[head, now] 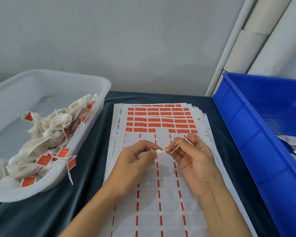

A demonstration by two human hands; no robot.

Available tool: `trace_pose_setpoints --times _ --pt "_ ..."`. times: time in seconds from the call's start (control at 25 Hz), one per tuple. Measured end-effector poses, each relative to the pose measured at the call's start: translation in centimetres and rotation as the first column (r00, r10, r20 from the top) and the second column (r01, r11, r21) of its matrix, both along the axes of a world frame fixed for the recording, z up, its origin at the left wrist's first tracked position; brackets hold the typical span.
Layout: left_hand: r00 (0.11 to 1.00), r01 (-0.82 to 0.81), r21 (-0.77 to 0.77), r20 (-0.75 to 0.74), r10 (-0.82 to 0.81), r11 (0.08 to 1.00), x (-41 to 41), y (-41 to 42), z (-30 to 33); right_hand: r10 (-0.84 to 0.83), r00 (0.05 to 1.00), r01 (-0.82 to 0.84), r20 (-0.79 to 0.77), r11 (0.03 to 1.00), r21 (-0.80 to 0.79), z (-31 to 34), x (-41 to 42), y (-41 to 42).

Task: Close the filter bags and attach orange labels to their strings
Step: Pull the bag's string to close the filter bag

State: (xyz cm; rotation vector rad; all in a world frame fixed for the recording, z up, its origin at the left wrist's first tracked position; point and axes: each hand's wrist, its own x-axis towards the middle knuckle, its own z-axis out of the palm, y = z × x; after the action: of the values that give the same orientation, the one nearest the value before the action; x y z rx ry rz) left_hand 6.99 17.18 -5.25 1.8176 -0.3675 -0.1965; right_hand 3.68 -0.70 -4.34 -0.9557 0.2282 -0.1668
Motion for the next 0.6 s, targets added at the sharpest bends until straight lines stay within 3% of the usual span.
trace_pose_setpoints --times 0.08,0.28,0.48,0.6 --pt "1.0 0.016 0.009 -0.003 -0.016 1.0 0.01 0.22 -0.01 -0.015 1.0 0.014 -0.002 0.998 -0.064 0.15 -0.11 -0.03" --pt "0.997 0.066 0.02 -0.029 -0.065 0.998 -0.05 0.44 -0.09 0.018 1.0 -0.022 -0.013 0.893 -0.449 0.77 -0.42 0.3" --pt "0.998 0.069 0.022 0.011 -0.069 0.997 -0.43 0.37 -0.19 0.106 0.992 -0.123 -0.063 0.899 -0.421 0.89 -0.58 0.12" --pt "0.998 0.051 0.038 0.021 -0.051 0.998 -0.45 0.53 0.08 0.211 0.974 -0.224 -0.079 0.939 -0.26 0.85 -0.76 -0.15"
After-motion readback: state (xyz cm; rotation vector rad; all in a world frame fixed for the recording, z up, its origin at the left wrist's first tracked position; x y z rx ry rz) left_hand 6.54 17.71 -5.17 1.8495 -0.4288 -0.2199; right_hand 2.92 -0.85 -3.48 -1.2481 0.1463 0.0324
